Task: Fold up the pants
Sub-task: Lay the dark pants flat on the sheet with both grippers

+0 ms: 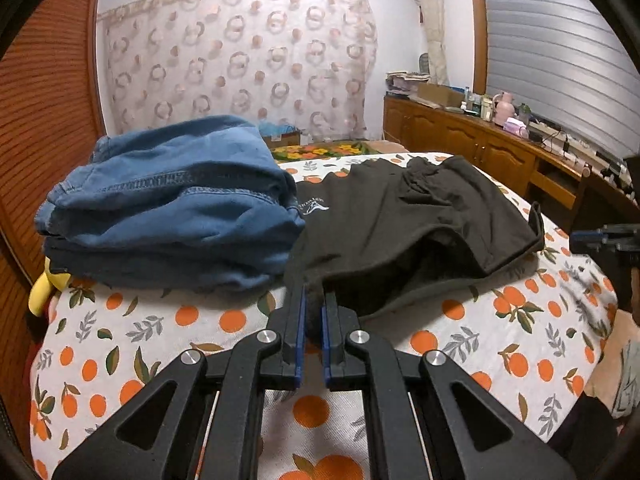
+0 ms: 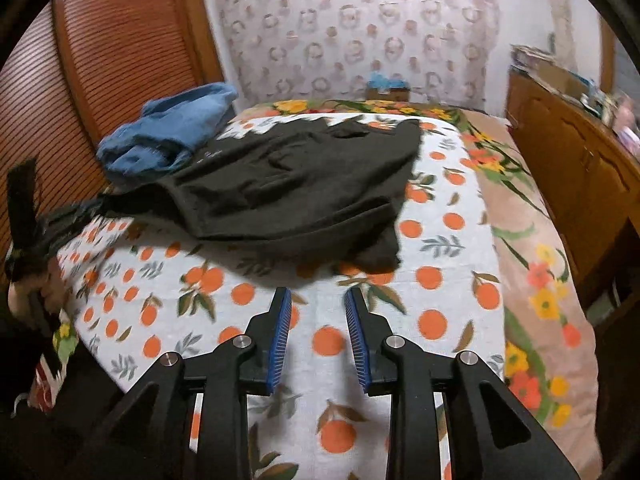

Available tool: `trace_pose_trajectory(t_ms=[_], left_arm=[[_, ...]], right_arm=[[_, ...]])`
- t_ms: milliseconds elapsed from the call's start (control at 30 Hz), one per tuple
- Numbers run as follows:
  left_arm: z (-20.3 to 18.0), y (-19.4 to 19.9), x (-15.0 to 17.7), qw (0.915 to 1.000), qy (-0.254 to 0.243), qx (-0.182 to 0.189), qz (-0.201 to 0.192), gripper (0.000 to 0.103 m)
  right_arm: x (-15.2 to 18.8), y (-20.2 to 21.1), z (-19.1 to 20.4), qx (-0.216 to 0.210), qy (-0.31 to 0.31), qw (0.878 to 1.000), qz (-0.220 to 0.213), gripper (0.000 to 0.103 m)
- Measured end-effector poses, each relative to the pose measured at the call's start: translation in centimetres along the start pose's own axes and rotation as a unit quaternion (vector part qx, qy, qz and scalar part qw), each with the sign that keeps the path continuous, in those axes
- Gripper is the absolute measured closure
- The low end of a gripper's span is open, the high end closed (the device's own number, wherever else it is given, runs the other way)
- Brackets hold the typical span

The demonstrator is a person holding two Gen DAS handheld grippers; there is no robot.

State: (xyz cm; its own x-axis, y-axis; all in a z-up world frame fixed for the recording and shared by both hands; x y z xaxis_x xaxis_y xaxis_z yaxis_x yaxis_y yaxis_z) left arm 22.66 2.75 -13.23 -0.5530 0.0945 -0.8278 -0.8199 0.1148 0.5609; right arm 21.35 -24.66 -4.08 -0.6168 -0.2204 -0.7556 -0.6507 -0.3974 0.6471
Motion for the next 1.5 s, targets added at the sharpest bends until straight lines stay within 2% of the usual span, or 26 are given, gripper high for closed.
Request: trace_pose_trajectory(t_ms=[100,267,400,667,833,900,967,1100,1267,1500], left_arm=[[-0.3,0.0,0.2,1.0000,-0.002,0.001,-0.002,0.096],[-0.5,0.4,1.0,1.0000,0.004,0.006,-0.001,0.096],[-0.6,0.6,1.0,0.9999,0.004,0.010,0.000,0.096],[-0.7,0.2,1.5,0.9999,0.001,0.009,0.008,0.096],[-0.6,0.4,1.7,0.9999,-0.001,0.012,0.011,0.096],[-0.6,0.3,1.8,0.9999,0.001,0.011,0.013,0.096],[-0.5,0.4,1.9,0.9999,0.002,0.009,0.014,0.096],[-0.4,0.5,1.8,0.9999,-0.002,0.008,0.011,0.096],[-1.1,1.0,1.1,0.9999,-0.010,0.004,-0.001,0.096],[-4.5,3.8,1.0,0.9994,-0.025,0.022,-0.010,0.096]], right_arm=[[-1.2,-0.3,-1.4,0.015,-0.025,0.999,-0.016,0.074],[-3.3,-1.8,-2.4,0.013,-0.049,0.998,-0.026,0.074],[-3.9,-3.8,-3.2,0.023,-0.061,0.998,-0.012,0.073],[-3.8,-5.9,-3.5,-0.010,-0.096,0.995,0.011,0.073],[-4.3,-6.7,-3.8,-0.003,-0.104,0.994,0.023,0.073],[-4.4,-6.8,-3.8,-0.004,-0.105,0.994,0.025,0.088],[-4.4,-6.7,-3.7,0.000,-0.099,0.995,0.025,0.094],[-3.9,-5.6,-3.6,0.011,-0.089,0.996,0.002,0.098],[-2.9,-1.9,-4.6,0.030,-0.104,0.993,-0.046,0.099],[-0.3,4.0,-6.9,0.047,-0.127,0.988,-0.079,0.099]])
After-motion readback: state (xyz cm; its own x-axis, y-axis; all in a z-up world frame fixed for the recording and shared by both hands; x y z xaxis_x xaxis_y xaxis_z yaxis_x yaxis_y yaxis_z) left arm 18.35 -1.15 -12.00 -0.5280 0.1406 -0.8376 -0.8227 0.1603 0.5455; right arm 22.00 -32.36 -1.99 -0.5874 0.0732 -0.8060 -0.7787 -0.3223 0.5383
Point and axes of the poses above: each gripper's, at about its wrist camera, not at the fingertips, and y roughly against the way its jaws point, z to its left, x to its underside, the point moved 7 cm from there along -y, roughly the way its jaws point, and after that the axes turned 1 degree about x, right-handed, at the moved point
